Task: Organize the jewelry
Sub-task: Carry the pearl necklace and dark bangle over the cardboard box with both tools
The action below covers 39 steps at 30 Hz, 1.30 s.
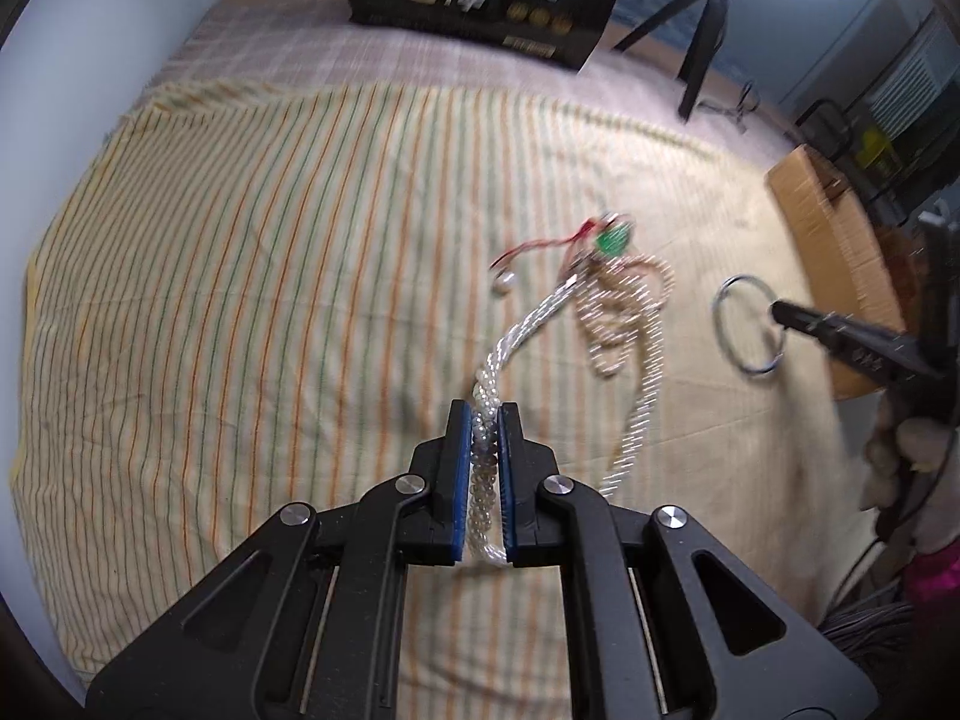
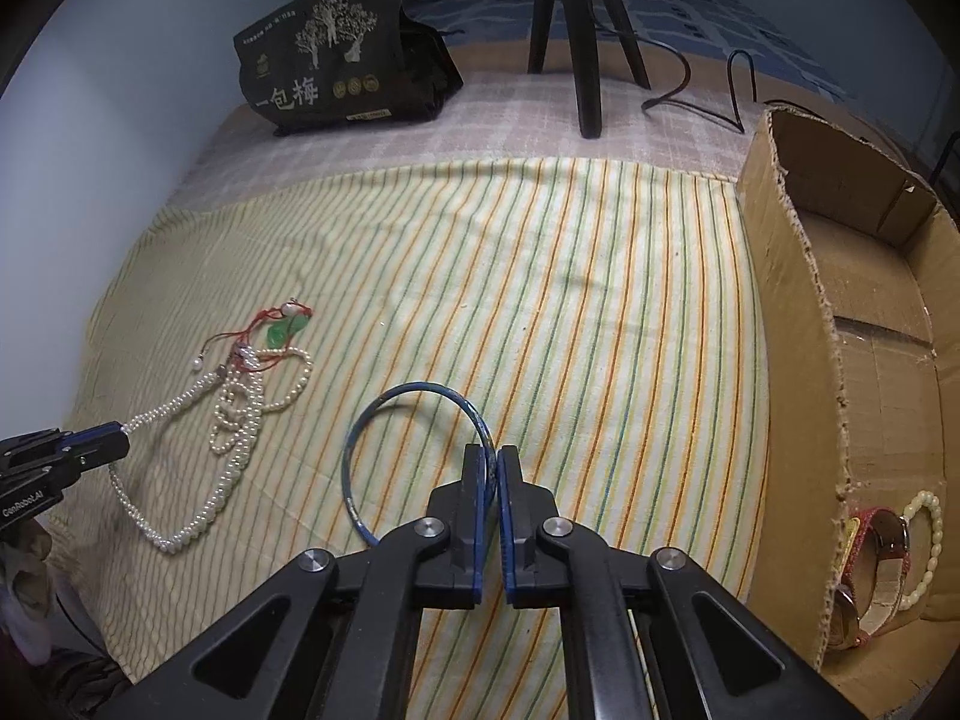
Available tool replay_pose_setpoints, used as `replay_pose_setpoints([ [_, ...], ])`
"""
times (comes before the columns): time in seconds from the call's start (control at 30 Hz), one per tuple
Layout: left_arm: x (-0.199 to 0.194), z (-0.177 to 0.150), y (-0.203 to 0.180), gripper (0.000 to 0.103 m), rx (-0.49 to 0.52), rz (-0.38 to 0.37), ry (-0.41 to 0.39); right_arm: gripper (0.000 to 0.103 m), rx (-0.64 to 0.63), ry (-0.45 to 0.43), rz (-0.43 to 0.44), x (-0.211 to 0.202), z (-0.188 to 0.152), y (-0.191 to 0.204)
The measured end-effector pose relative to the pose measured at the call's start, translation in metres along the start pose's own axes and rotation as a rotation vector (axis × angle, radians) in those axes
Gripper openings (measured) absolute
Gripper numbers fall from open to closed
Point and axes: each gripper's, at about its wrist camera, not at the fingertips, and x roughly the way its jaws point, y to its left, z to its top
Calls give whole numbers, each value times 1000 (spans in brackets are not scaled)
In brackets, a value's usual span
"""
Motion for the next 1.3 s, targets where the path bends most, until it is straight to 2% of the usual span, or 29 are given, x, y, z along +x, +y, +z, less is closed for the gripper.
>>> replay_pose_setpoints([
  [0.2,-39,9,-14,6,-17,-96,-88,1,-8,-45,14,-18,0,6],
  [0.23,-47,11,-16,3,-22,-115,-106,1,-8,-51,16,-20,0,6],
  [0.43,-84,16,-25,1,-28,-175,-190,1,-15,-102,22,-42,-2,7],
  [0.8,-110,18,-34,1,-21,-194,-264,1,-8,-160,35,-67,-5,0],
  [1.3,-138,34,-82,1,48,-265,-335,1,10,-268,58,-117,-8,-20],
])
